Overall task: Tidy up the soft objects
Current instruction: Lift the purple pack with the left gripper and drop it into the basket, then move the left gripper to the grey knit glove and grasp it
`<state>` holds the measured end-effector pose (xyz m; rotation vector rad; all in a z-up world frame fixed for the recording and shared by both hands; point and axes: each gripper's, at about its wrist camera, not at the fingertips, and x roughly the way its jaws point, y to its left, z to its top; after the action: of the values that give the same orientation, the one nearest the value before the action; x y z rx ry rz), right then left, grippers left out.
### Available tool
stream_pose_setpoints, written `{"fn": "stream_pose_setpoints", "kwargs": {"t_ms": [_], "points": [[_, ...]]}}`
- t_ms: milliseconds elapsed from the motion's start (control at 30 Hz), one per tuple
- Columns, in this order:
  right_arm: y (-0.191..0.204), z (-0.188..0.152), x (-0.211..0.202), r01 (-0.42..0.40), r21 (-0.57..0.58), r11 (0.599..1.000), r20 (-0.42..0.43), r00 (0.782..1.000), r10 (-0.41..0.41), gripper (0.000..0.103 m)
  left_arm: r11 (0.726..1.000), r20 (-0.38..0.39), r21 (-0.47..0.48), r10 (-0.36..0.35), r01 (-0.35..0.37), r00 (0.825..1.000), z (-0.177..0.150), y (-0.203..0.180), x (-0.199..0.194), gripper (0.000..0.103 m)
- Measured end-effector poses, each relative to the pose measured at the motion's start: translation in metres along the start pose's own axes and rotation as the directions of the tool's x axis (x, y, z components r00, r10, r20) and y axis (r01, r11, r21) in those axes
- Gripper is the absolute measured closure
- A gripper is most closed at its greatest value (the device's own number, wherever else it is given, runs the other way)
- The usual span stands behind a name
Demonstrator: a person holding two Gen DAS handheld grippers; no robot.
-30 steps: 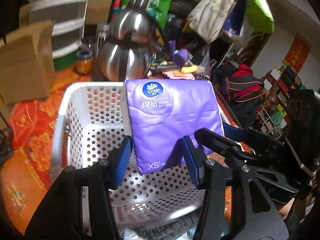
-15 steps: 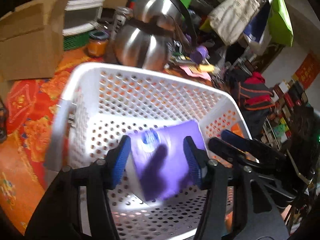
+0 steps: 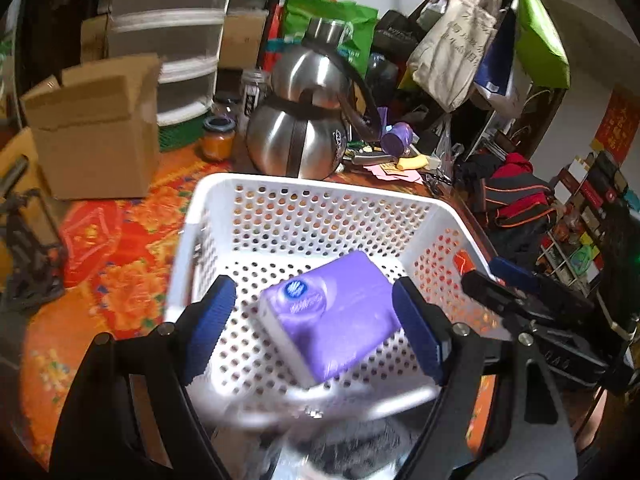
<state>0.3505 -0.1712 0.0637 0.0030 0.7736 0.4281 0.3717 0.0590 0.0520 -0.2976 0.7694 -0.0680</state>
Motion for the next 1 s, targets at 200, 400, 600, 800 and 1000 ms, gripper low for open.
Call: {"fn": "stream_pose_setpoints", "kwargs": {"t_ms": [200,400,600,800,1000], "points": [[0.008,-0.055,-0.058,-0.003,-0.014,1.0,0.066,0.998,0.003,0.033,0.996,0.045,0.088,0.031,-0.034,0.999,-0.046,-0.008,-0.059,0.023],[0.016,-0.137,-0.1,-0.032,0.0,0.999,0.101,0.994,0.032,0.03,0.996,0.071,0.094,0.001,-0.008,0.997,-0.117,-0.003,-0.105,0.021],[0.018,-0.207,-0.107,-0.064,0.027,0.998,0.069,0.996,0.062,0.029,0.998,0.064,0.064,-0.014,0.01,0.998,-0.196,0.002,-0.119,0.021],[-0.004,-0.24,-0.124,-0.072,0.126,0.989,0.085,0.994,0.061,0.029,0.995,0.024,0.1,-0.014,0.011,1.0,-0.248,-0.012,-0.114,0.021],[-0.004,-0.253,-0.131,-0.075,0.136,0.988,0.09,0.994,0.063,0.029,0.994,0.004,0.112,-0.004,0.004,1.0,-0.263,-0.018,-0.111,0.021]]}}
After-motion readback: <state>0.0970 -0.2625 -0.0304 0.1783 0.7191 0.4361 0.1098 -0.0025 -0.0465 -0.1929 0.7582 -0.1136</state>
